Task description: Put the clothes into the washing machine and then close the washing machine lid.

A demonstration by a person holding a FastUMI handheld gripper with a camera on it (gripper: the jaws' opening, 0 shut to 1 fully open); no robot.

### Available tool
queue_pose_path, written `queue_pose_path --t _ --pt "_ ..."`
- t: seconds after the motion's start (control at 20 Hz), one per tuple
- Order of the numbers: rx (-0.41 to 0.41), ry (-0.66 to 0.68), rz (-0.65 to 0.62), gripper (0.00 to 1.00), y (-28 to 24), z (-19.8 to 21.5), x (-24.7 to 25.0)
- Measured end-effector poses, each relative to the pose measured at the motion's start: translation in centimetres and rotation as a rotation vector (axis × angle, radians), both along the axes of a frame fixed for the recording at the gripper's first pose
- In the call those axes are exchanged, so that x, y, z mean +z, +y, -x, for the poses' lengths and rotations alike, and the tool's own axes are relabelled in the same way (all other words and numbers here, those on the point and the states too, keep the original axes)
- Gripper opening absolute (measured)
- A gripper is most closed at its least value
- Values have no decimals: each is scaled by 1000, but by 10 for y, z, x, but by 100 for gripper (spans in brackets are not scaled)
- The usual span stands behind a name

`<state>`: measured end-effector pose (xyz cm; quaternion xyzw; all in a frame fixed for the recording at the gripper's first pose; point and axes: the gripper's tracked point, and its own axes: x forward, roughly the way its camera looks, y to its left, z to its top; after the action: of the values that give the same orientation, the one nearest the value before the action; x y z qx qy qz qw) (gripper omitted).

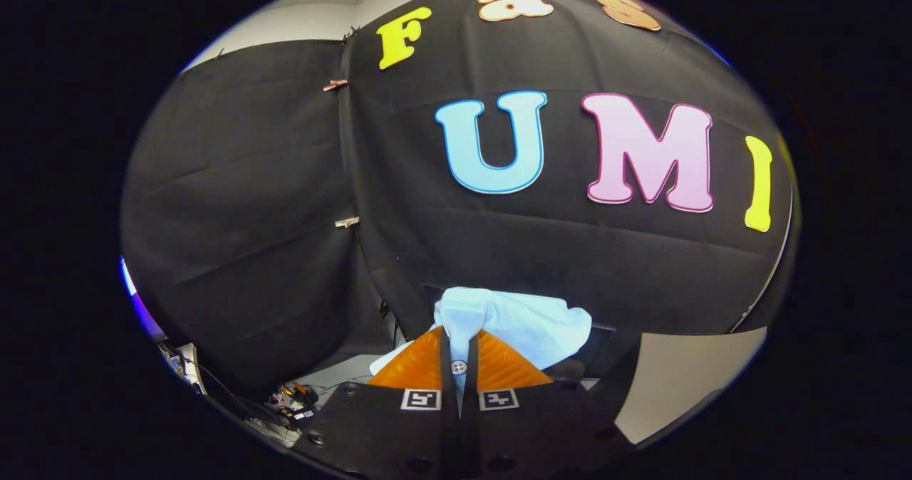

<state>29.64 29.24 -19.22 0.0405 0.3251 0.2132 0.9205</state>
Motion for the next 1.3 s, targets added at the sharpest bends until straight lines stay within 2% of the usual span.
queue_pose_path --t 0.7,0.9,0.95,1.2,1.3 --pt "-42 214 111 5 6 -1 -153" --pt "-52 267 133 9 5 4 -179" --pt "-57 279 134 16 4 6 -183" --pt "-64 308 150 16 3 6 -200" --pt "-65 285 141 44 4 5 -188"
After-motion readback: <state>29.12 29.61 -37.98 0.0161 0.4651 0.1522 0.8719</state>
